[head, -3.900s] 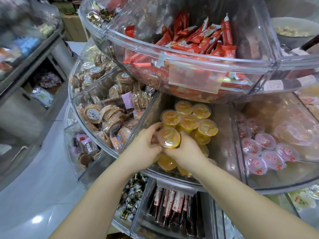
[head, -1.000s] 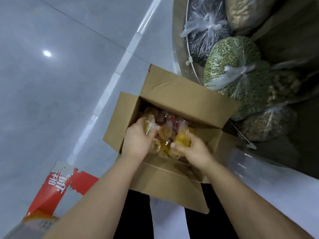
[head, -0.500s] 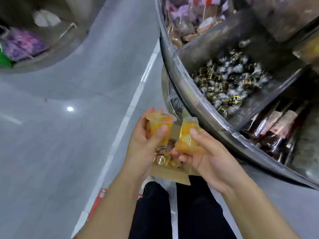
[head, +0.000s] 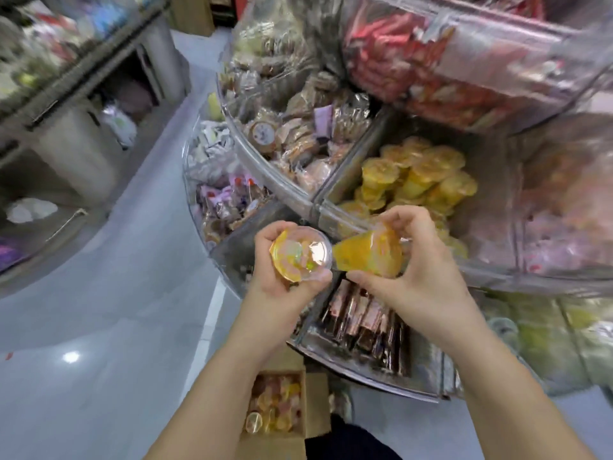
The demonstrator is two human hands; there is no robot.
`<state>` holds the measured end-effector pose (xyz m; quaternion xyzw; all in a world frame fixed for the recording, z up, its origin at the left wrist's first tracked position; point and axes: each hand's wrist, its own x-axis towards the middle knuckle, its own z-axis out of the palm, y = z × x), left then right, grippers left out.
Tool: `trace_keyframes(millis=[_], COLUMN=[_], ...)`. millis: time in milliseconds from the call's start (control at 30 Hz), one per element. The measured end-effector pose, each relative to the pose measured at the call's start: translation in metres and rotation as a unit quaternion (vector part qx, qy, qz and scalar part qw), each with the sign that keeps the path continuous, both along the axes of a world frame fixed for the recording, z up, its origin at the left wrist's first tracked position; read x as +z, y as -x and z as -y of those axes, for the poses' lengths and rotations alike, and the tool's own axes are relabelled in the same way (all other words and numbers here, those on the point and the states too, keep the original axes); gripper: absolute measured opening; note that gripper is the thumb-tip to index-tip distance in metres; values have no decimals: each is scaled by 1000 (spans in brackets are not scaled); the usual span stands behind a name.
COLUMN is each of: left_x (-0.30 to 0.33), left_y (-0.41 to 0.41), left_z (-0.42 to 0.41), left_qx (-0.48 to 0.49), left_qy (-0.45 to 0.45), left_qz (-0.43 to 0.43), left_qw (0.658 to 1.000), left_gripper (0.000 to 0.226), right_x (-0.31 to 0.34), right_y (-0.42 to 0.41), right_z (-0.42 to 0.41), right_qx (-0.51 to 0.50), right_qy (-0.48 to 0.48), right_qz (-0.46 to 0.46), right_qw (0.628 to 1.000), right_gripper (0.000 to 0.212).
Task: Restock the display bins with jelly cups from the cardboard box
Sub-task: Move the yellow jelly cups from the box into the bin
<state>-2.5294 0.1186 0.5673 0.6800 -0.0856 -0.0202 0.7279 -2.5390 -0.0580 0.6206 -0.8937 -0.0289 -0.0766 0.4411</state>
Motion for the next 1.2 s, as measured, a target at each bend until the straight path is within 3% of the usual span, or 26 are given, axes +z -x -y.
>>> trace_keyframes(millis=[100, 233, 333, 500, 567, 667, 833, 967, 1133, 1200], left_x=[7, 16, 24, 32, 32, 35, 39, 34, 24, 20], left_y=[-15, -37, -55, -85, -95, -109, -134, -147, -156, -158], left_z=[29, 60, 82, 109, 111, 113, 128, 141, 149, 152], left_qx=[-32, -61, -69, -87, -131, -156, -98, -135, -188, -180], left_qy=[-6, -5, 4, -56, -63, -138, -300, -378, -446, -509], left_qz=[8, 30, 39, -1, -19, 28, 131, 206, 227, 275], left_qw=[999, 998, 997, 995, 989, 978, 940, 892, 845, 796], left_gripper=[44, 45, 51, 67, 67, 58, 65, 68, 68, 71], right_x=[5, 4, 2, -7, -13, -17, -17, -19, -27, -29], right_y=[-12, -26, -38, -52, -54, -59, -75, -72, -66, -69], right_z=[28, 61, 80, 106, 113, 116, 115, 115, 112, 111], right_qx=[29, 49, 8, -93, -114, -114, -125, -130, -160, -181], right_qy=[33, 13, -2, 8, 12, 49, 38, 55, 44, 24], right_qz=[52, 72, 50, -38, -87, -107, -163, -150, -162, -179], right_qw=[998, 996, 999, 995, 990, 986, 978, 978, 973, 967], right_gripper=[57, 66, 68, 45, 47, 47, 43, 39, 37, 41])
